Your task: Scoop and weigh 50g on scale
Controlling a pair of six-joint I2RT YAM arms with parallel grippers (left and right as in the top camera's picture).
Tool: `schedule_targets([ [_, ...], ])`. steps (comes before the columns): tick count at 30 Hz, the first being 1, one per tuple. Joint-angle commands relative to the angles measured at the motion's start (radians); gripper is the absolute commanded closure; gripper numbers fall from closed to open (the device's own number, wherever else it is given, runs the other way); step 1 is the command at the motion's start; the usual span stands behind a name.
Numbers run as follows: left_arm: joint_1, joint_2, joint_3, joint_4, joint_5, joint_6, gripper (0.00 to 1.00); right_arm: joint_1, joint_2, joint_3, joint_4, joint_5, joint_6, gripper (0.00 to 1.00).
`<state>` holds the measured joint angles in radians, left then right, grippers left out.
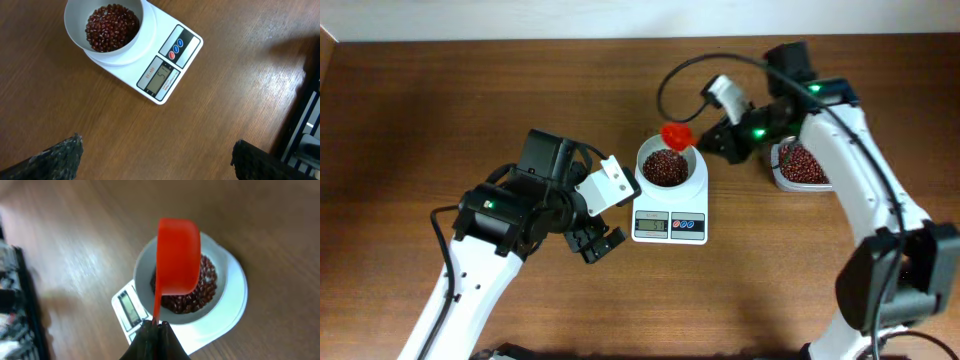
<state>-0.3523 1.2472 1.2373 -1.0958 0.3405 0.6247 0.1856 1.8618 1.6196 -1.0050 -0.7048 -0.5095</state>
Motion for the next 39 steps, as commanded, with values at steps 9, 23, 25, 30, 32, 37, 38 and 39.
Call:
schedule_targets([
  [9, 0.002, -0.015, 0.008, 0.002, 0.011, -0.003, 0.01, 0.079, 0.072, 0.006, 0.009, 0.203, -0.064, 0.96],
  [23, 0.002, -0.015, 0.008, 0.002, 0.011, -0.003, 0.01, 0.174, 0.081, 0.006, 0.083, 0.407, -0.063, 0.96],
  [25, 0.002, -0.015, 0.008, 0.002, 0.011, -0.003, 0.01, 0.174, 0.09, 0.006, 0.082, 0.407, -0.063, 0.96],
  [30, 0.002, -0.015, 0.008, 0.002, 0.011, -0.003, 0.01, 0.201, 0.11, 0.006, 0.076, 0.402, -0.063, 0.96],
  [32, 0.002, -0.015, 0.008, 0.002, 0.011, -0.003, 0.01, 0.215, 0.11, 0.006, 0.068, 0.402, -0.063, 0.96],
  [37, 0.002, -0.015, 0.008, 0.002, 0.011, -0.003, 0.01, 0.234, 0.11, 0.006, 0.004, 0.386, -0.06, 0.96],
  [38, 0.002, -0.015, 0.008, 0.002, 0.011, -0.003, 0.01, 0.231, 0.11, 0.007, -0.007, 0.351, -0.059, 0.96],
  [39, 0.002, -0.015, 0.008, 0.002, 0.011, -0.003, 0.01, 0.228, 0.11, 0.007, -0.01, 0.316, -0.059, 0.96],
])
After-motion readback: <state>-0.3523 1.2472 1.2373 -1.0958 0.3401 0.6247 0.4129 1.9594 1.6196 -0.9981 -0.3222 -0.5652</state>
